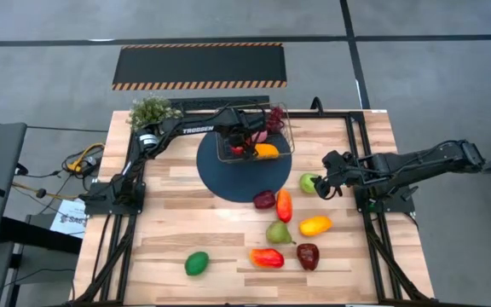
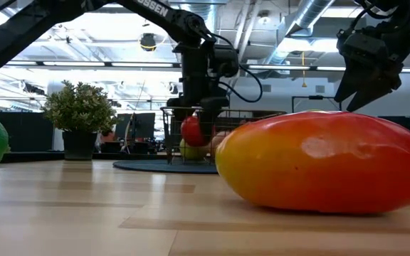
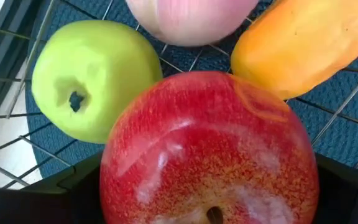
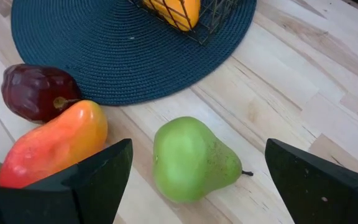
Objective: Build produce basket
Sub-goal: Put the red apple into the wire basket, then put the lime into the wire basket
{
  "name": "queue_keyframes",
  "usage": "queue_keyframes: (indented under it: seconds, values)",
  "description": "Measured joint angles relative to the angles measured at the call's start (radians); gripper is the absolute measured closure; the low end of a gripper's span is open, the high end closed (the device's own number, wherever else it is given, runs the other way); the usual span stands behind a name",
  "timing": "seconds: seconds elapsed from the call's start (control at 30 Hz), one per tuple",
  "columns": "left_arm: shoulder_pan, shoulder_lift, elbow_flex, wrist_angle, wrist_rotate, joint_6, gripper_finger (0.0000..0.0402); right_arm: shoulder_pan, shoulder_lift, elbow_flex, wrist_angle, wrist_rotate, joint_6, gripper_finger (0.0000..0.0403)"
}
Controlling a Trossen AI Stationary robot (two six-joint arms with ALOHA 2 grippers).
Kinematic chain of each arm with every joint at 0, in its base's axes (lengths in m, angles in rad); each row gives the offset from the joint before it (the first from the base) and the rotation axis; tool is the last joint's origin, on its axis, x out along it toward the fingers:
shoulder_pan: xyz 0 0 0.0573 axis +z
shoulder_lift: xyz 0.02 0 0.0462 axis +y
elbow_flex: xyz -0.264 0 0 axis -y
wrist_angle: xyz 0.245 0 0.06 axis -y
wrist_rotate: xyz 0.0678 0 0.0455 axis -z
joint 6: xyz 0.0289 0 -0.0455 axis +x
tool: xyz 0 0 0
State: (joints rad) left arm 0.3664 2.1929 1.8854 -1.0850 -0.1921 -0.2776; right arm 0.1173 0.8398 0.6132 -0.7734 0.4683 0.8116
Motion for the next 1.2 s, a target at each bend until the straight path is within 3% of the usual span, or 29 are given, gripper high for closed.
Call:
queue_keyframes:
  seconds: [0.2, 0.47, 0.67, 0.87, 1.0, 1.2]
  values:
    - [-0.001, 0.000, 0.000, -0.014, -0.013, -0.023, 0.0006, 0.000, 0.000, 0.000, 0.000, 0.000, 0.000, 0.0017]
    - [-0.001, 0.003, 0.031, -0.038, -0.038, 0.008, 0.0006, 0.000, 0.000, 0.000, -0.001, 0.000, 0.000, 0.0017]
    - [-0.002, 0.005, 0.169, -0.106, -0.083, 0.026, 0.0006, 0.000, 0.000, 0.000, -0.001, 0.000, 0.001, 0.0017]
    - [-0.017, 0.004, 0.359, -0.289, -0.081, 0.030, 0.0006, 0.000, 0.000, 0.000, -0.008, 0.000, 0.002, 0.0017]
    - [-0.080, -0.002, 0.473, -0.473, -0.077, -0.002, 0.0006, 0.000, 0.000, 0.000, -0.009, 0.000, 0.002, 0.0017]
    - [-0.260, -0.112, 0.356, -0.487, 0.094, -0.097, 0.0006, 0.000, 0.000, 0.000, -0.013, 0.000, 0.001, 0.0017]
